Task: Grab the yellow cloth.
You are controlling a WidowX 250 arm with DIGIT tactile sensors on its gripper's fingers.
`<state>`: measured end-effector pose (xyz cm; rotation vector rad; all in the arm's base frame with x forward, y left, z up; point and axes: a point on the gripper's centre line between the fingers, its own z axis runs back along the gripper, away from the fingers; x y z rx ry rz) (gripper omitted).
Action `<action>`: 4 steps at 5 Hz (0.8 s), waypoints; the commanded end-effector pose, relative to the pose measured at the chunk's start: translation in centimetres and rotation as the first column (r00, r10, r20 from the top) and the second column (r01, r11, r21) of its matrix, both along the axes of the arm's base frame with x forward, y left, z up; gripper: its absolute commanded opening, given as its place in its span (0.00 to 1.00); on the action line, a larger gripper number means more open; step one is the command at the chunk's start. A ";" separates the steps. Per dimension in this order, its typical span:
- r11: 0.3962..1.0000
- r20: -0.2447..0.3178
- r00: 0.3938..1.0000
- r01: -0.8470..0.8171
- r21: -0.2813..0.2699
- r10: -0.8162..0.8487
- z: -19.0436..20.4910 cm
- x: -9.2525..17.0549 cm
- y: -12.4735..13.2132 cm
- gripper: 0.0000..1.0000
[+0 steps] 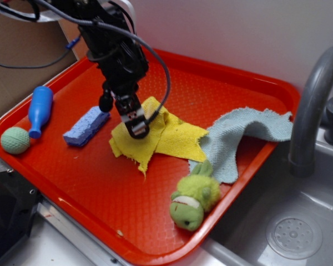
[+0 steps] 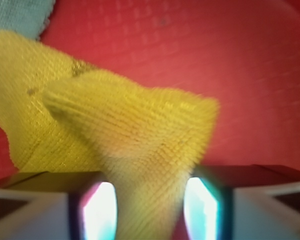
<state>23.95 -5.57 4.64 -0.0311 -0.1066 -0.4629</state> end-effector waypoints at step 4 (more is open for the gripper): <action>0.906 -0.070 0.907 0.420 0.047 -0.416 0.9 3.4 -4.1 1.00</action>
